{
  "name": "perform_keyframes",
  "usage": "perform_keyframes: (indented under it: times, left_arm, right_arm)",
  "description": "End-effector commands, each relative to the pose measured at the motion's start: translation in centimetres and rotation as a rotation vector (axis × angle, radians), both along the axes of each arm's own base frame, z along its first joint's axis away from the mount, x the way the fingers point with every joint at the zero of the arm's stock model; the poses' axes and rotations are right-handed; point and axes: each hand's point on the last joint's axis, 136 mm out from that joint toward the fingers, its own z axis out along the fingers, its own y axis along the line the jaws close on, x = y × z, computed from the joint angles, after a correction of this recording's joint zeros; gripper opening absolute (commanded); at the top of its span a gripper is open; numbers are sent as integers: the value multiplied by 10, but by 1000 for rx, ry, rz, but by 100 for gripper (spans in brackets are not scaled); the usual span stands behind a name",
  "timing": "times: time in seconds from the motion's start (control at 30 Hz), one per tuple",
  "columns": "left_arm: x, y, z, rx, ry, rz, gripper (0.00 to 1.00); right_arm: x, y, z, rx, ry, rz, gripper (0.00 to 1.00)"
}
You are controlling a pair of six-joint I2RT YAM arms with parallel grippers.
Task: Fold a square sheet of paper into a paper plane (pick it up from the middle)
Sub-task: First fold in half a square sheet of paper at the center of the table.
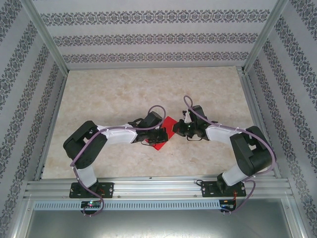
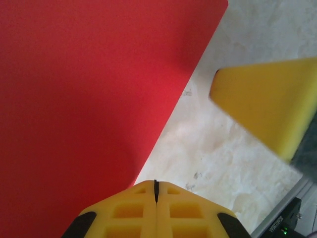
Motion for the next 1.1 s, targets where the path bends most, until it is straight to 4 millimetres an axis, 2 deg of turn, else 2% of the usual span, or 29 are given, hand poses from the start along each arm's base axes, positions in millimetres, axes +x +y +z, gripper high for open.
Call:
perform_keyframes:
  times: [0.0, 0.23, 0.57, 0.77, 1.07]
  left_arm:
    - [9, -7, 1, -3, -21, 25, 0]
    - [10, -4, -9, 26, -13, 34, 0]
    - [4, 6, -28, 90, 31, 43, 0]
    - [-8, 19, -40, 151, 91, 57, 0]
    - [-29, 38, -59, 201, 173, 77, 0]
  right_arm:
    - [-4, 14, -2, 46, -9, 66, 0]
    - [-5, 25, -17, 37, 24, 97, 0]
    - [-9, 15, -35, -21, 52, 94, 0]
    - [1, -4, -45, -68, 58, 70, 0]
    - [46, -51, -52, -61, 71, -72, 0]
